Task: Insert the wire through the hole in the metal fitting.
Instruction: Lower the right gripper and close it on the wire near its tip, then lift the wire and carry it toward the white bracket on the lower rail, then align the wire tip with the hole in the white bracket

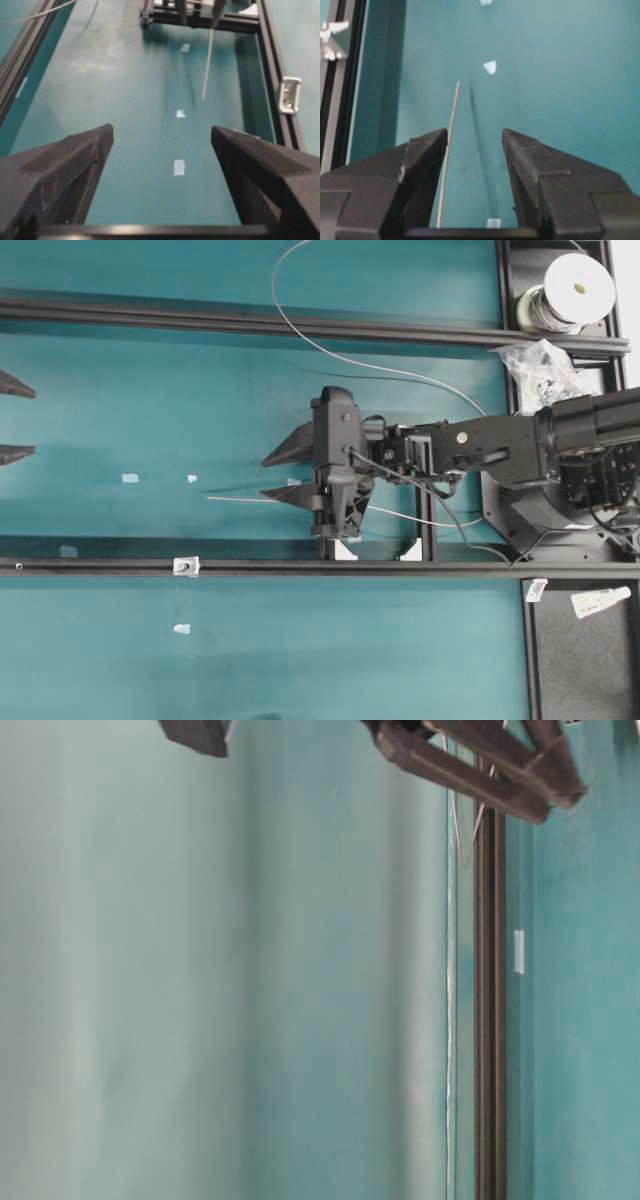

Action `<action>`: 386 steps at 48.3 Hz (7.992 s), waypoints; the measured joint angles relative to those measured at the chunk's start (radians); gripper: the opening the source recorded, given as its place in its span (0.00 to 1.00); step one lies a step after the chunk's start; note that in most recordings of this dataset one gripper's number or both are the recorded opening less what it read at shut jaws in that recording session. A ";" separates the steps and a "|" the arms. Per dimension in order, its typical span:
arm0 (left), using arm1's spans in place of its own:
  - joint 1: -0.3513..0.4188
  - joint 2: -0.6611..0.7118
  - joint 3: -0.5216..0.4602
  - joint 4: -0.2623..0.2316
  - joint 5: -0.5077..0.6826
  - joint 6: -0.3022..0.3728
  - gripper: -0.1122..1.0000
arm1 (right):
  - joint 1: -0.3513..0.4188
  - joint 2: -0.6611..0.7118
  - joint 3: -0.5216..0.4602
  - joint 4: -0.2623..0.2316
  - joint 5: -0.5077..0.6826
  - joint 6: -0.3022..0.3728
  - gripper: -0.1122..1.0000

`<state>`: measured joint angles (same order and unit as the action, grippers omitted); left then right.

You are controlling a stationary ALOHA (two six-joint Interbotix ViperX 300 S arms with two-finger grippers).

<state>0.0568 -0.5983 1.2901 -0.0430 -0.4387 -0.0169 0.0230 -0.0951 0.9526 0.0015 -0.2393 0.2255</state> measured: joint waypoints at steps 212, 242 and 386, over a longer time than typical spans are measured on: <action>0.046 0.002 0.006 -0.008 -0.081 -0.015 0.70 | 0.097 -0.276 0.101 0.011 0.114 -0.002 0.09; -0.044 0.192 -0.049 -0.006 -0.212 0.009 0.70 | 0.222 -0.267 0.115 0.146 0.035 0.002 0.09; -0.325 0.727 -0.164 -0.038 -0.535 -0.114 0.62 | 0.626 0.146 0.064 1.091 -0.540 -0.561 0.09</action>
<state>-0.2684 0.1289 1.1259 -0.0813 -0.9741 -0.1304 0.6489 0.0506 1.0170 1.0922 -0.7793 -0.3359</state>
